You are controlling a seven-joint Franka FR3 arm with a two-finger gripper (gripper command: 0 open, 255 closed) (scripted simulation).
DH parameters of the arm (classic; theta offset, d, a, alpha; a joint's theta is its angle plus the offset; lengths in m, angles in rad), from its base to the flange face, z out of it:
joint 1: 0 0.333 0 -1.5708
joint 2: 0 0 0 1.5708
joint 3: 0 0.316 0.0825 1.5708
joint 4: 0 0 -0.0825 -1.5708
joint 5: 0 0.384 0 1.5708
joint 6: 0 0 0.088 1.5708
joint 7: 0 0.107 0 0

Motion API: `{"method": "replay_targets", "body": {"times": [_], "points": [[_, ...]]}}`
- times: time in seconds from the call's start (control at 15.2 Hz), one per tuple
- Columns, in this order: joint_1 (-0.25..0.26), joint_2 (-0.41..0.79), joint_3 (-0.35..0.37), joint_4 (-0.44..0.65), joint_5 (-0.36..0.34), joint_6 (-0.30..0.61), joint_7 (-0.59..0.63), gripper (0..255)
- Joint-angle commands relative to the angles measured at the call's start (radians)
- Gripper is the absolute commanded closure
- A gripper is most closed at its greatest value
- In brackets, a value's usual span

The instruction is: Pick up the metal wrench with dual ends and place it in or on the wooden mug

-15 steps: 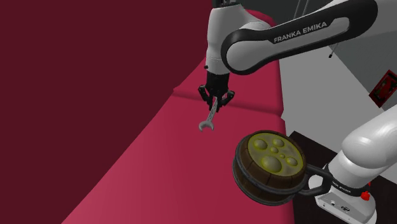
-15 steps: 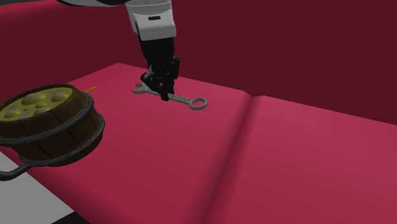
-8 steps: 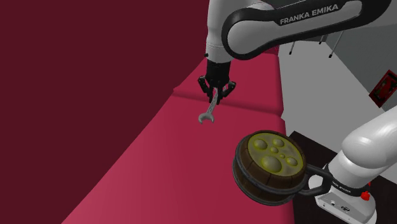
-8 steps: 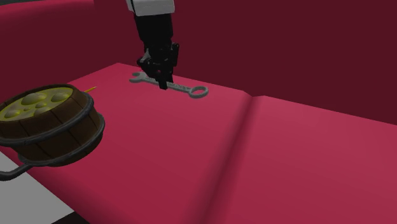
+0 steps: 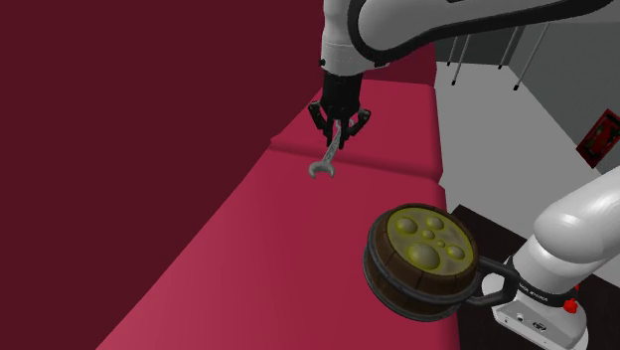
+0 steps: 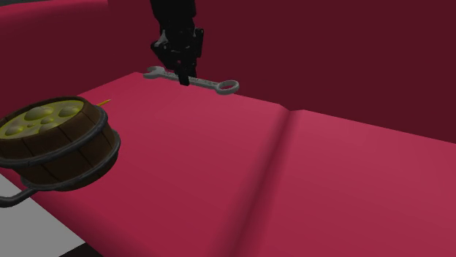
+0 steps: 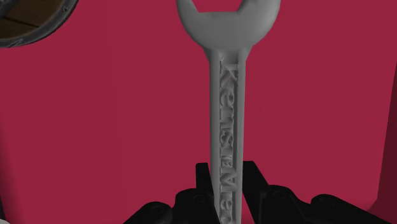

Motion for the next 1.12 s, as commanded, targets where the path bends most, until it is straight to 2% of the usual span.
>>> {"method": "replay_targets", "body": {"times": [0.0, 0.59, 1.06], "points": [[-0.001, -0.003, -0.004, 0.023, 0.0, -0.026, -0.001, 255], [-0.008, 0.012, -0.009, 0.152, -0.013, -0.141, 0.008, 255], [0.08, -0.262, -0.071, -0.046, 0.128, -0.187, -0.012, 255]]}}
